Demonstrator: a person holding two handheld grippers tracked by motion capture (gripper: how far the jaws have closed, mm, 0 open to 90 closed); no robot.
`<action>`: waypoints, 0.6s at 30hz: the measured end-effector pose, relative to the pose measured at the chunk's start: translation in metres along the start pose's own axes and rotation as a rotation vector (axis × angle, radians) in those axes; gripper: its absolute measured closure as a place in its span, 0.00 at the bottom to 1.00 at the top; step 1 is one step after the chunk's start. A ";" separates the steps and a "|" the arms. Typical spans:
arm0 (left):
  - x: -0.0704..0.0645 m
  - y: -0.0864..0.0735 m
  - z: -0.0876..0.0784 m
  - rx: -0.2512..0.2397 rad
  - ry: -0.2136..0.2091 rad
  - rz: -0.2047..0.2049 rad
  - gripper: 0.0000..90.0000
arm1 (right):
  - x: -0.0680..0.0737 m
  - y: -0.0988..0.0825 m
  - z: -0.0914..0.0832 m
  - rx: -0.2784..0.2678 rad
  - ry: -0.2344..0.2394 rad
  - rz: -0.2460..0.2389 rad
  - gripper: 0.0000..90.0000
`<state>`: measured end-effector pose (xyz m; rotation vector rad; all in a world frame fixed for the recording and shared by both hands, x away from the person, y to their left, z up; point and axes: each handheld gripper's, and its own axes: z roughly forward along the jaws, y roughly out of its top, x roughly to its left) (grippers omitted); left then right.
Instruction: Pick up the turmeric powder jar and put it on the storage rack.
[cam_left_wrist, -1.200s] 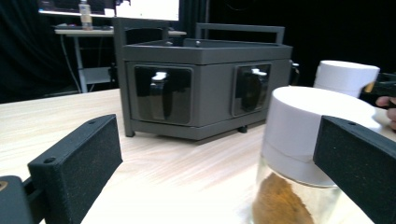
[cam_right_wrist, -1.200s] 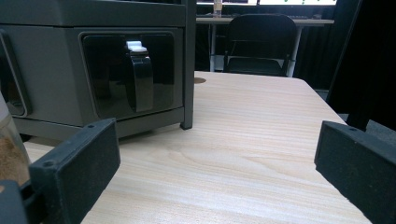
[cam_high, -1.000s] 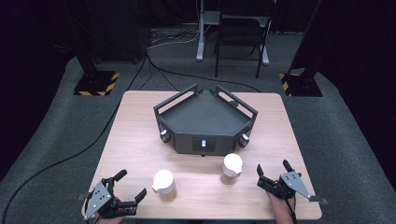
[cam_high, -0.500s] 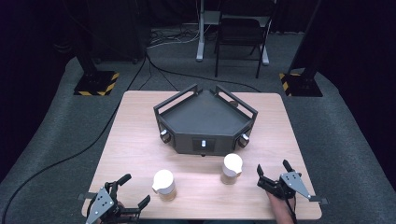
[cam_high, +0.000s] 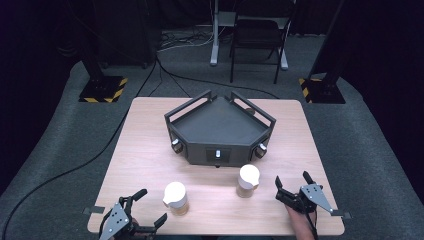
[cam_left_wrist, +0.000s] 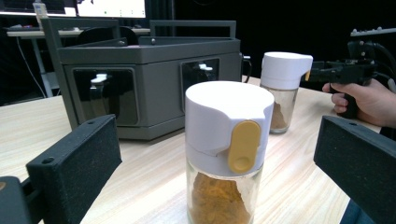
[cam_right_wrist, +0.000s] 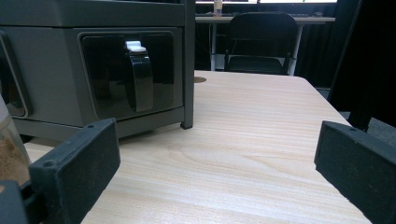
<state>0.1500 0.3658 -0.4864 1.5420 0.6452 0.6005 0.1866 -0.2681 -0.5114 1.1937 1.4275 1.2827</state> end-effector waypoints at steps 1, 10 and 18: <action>0.000 0.000 0.001 0.002 -0.001 -0.001 0.00 | 0.000 0.000 0.000 0.000 0.000 0.000 0.00; -0.002 0.003 0.017 0.013 -0.015 0.007 0.00 | 0.000 0.000 0.000 0.001 0.002 0.002 0.00; -0.002 0.005 0.032 0.010 -0.031 0.000 0.00 | -0.001 0.000 0.000 0.000 0.004 0.003 0.00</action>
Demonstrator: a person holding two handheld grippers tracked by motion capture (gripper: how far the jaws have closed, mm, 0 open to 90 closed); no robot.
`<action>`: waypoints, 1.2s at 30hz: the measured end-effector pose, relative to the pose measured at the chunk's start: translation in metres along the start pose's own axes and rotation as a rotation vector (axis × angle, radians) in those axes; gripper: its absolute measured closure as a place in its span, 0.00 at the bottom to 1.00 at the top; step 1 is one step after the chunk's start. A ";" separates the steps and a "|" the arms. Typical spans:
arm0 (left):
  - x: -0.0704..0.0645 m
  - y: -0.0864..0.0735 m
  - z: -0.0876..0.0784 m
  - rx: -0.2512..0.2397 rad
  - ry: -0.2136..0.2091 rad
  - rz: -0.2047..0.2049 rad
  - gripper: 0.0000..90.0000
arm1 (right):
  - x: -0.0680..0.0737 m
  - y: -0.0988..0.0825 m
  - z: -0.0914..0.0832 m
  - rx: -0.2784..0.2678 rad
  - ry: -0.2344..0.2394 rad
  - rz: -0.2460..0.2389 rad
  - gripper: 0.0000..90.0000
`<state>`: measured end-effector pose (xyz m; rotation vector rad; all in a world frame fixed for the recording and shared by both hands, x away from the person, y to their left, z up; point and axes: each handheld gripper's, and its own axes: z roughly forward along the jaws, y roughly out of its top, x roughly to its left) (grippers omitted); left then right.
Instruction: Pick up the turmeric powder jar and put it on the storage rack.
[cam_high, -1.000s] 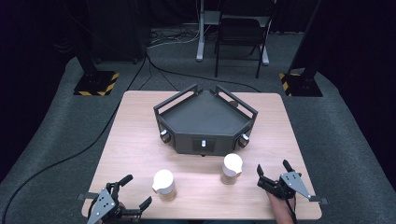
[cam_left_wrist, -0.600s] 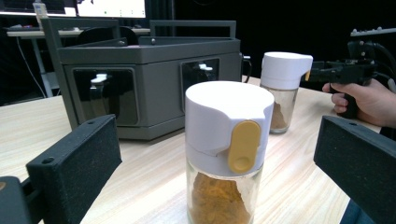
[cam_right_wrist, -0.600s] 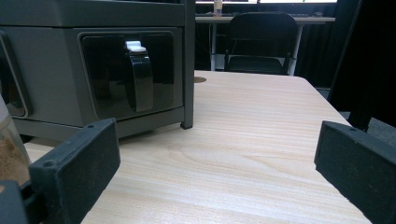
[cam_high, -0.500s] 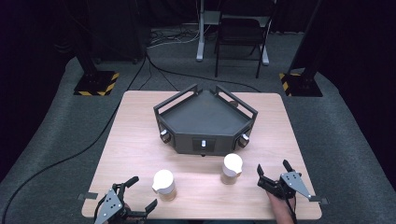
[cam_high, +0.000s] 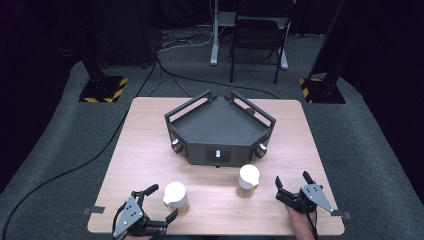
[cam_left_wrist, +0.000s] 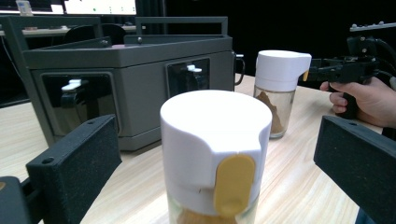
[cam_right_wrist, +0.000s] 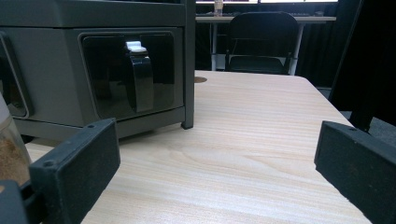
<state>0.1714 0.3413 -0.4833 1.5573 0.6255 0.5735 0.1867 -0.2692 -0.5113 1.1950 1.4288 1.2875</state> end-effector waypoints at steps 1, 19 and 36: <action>0.000 -0.001 0.002 -0.002 0.000 -0.006 0.00 | 0.000 0.000 0.000 0.001 0.000 0.001 0.00; 0.000 0.003 0.025 0.020 0.004 -0.002 0.00 | -0.001 0.000 0.000 0.003 0.007 0.004 0.00; -0.003 0.001 0.034 0.032 0.016 -0.002 0.06 | -0.001 0.001 0.000 0.003 0.006 0.005 0.00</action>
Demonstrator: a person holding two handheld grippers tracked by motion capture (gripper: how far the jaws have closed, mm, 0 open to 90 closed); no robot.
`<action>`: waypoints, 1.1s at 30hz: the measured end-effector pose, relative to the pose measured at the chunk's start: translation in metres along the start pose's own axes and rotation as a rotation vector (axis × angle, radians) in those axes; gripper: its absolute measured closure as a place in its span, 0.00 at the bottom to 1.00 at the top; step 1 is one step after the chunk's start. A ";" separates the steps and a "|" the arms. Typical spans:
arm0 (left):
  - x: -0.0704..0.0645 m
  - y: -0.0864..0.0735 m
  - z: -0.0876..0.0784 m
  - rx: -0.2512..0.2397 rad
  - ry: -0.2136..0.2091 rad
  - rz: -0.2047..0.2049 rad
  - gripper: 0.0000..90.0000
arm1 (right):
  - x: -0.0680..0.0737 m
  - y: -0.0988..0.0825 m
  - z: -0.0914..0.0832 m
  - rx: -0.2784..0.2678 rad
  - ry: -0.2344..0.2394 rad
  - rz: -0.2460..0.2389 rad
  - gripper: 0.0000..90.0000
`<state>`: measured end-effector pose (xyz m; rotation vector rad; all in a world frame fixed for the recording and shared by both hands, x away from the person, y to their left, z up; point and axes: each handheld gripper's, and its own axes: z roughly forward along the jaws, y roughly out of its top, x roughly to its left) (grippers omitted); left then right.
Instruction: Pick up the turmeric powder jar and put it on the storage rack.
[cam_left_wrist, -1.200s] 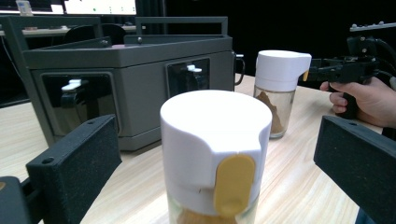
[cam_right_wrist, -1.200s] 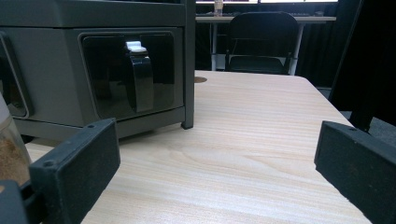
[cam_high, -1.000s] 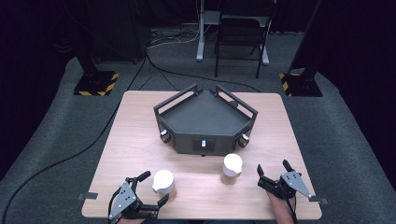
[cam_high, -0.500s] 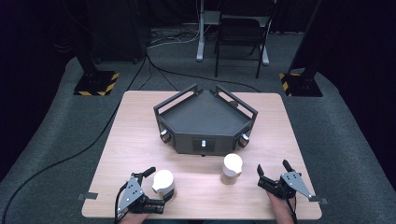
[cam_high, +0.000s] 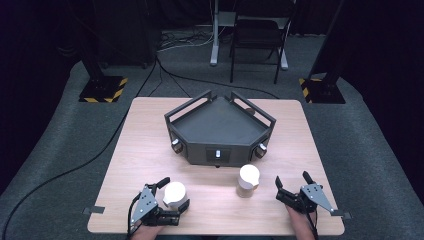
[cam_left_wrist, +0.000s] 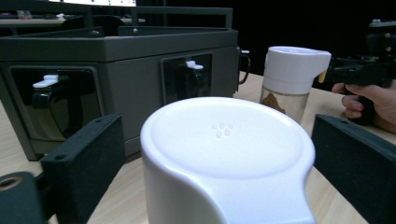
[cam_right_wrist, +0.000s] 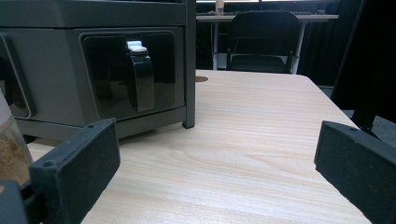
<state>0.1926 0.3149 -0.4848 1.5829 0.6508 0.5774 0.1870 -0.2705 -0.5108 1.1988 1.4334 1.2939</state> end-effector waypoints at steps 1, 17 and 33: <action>0.001 0.000 0.000 0.002 -0.007 0.005 0.07 | 0.000 0.000 0.000 0.000 0.000 0.000 0.00; -0.011 0.004 -0.001 0.029 0.040 0.054 0.34 | -0.001 0.000 0.000 0.001 0.006 0.004 0.00; -0.011 0.006 0.000 0.032 0.013 0.060 0.34 | -0.001 0.000 0.000 0.001 0.007 0.004 0.00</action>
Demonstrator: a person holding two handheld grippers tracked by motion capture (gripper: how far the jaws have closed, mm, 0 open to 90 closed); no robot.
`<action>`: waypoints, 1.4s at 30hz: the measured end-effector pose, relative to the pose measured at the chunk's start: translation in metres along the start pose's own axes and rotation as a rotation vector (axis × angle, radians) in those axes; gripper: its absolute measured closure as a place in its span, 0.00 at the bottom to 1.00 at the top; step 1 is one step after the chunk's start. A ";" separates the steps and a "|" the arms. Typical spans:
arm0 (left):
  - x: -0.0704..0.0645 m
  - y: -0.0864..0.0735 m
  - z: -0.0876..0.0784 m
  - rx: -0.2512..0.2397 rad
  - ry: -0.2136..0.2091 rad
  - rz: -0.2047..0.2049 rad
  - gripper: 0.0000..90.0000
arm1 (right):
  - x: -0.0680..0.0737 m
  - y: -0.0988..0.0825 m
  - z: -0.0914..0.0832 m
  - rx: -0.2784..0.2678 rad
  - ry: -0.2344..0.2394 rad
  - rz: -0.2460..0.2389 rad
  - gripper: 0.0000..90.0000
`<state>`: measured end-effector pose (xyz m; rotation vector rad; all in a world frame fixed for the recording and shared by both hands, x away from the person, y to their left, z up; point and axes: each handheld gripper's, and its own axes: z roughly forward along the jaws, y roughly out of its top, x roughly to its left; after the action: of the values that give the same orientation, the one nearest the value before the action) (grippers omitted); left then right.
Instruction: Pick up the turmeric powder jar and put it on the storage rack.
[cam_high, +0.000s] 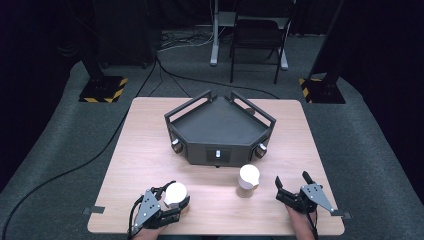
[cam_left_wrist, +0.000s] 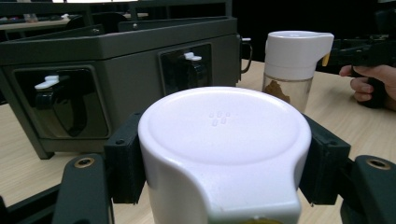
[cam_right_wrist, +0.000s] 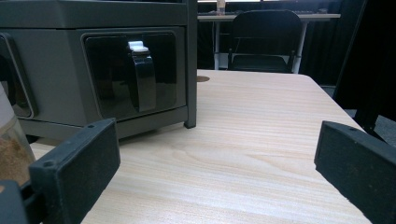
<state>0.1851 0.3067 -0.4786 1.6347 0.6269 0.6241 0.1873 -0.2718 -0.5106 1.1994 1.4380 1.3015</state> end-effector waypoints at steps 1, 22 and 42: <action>-0.001 0.001 0.000 0.003 -0.001 0.007 0.34 | 0.000 0.000 0.000 0.000 0.000 0.000 0.00; 0.024 0.035 0.021 -0.040 -0.187 0.004 0.34 | 0.000 0.000 0.000 0.002 0.001 -0.001 0.00; 0.040 0.065 0.047 -0.038 -0.287 0.012 0.34 | -0.001 0.001 0.000 0.004 0.005 0.000 0.00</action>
<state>0.2503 0.2924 -0.4183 1.6545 0.3928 0.3969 0.1880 -0.2725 -0.5099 1.1995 1.4454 1.3026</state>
